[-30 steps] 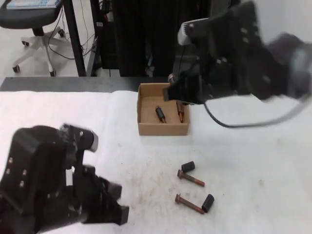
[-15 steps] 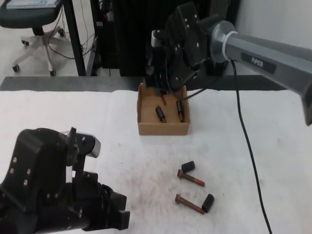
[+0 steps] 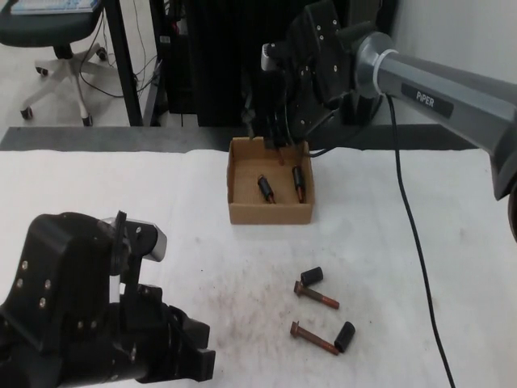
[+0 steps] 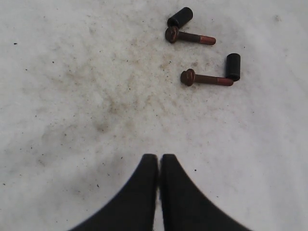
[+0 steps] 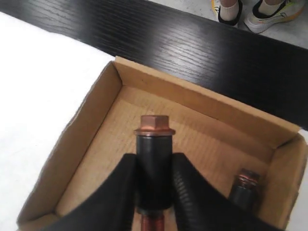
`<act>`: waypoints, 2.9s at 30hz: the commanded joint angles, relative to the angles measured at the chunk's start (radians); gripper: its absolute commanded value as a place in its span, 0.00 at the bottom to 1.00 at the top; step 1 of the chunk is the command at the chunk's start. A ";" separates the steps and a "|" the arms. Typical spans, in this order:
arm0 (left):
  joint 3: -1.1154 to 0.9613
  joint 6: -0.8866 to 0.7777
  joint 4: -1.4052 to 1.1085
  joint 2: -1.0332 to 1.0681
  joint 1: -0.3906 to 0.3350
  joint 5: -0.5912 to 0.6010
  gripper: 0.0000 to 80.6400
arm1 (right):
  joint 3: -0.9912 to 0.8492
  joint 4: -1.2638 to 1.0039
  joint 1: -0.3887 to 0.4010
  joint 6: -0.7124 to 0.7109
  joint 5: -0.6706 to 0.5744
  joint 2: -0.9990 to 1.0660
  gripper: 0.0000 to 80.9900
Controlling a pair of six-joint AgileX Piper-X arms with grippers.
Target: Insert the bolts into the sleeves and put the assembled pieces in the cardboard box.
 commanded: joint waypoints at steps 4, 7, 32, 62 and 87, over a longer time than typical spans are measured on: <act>-0.006 -0.008 -0.005 -0.004 0.003 0.006 0.05 | -0.016 0.003 -0.004 -0.008 -0.025 -0.006 0.41; -0.006 -0.008 -0.005 -0.004 0.003 0.006 0.05 | -0.016 0.017 -0.004 -0.008 -0.025 -0.012 0.37; -0.006 0.085 -0.088 -0.021 0.003 0.016 0.05 | 0.685 0.080 0.041 -0.220 -0.114 -0.521 0.00; -0.006 0.271 -0.088 -0.021 0.003 0.014 0.05 | 0.744 0.109 0.041 -0.652 -0.112 -0.411 0.40; -0.006 0.293 -0.088 -0.021 0.003 -0.002 0.05 | 0.755 -0.005 0.039 -0.756 -0.074 -0.373 0.40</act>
